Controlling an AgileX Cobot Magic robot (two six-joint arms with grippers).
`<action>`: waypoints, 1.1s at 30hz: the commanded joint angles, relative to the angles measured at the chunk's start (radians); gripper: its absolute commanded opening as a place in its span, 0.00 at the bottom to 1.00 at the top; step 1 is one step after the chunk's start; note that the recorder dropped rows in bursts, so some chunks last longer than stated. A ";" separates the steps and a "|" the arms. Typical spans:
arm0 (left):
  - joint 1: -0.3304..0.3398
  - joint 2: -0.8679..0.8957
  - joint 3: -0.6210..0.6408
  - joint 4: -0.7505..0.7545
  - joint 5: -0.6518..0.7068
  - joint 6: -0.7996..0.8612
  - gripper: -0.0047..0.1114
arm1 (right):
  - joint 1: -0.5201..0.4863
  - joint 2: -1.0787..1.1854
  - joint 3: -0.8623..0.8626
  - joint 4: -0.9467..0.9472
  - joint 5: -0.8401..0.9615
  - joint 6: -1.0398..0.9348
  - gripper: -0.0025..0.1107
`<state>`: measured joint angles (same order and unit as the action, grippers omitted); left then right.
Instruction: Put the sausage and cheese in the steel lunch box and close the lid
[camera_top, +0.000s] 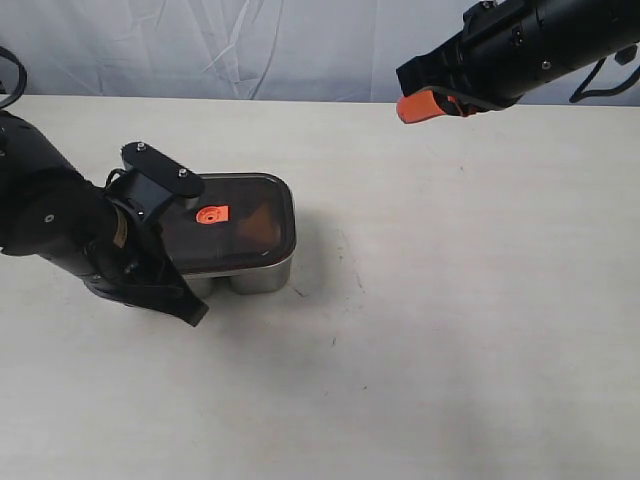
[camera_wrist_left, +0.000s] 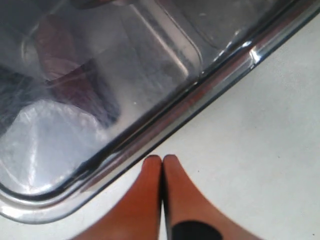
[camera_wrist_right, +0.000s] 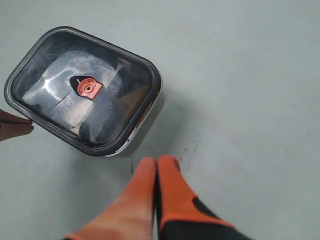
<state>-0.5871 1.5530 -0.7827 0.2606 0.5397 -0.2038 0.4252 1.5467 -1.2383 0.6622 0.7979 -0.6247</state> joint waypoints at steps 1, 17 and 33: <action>0.002 0.002 -0.005 -0.024 0.008 -0.002 0.04 | -0.006 0.000 -0.001 -0.005 0.000 0.001 0.02; -0.003 -0.187 -0.005 -0.089 0.081 -0.006 0.04 | -0.006 0.000 -0.001 -0.005 -0.001 0.001 0.02; 0.223 -0.121 -0.005 0.219 0.019 -0.321 0.04 | -0.006 0.000 -0.001 -0.005 -0.026 0.001 0.02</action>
<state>-0.3930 1.4032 -0.7827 0.4939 0.6051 -0.5138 0.4252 1.5467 -1.2383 0.6622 0.7839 -0.6247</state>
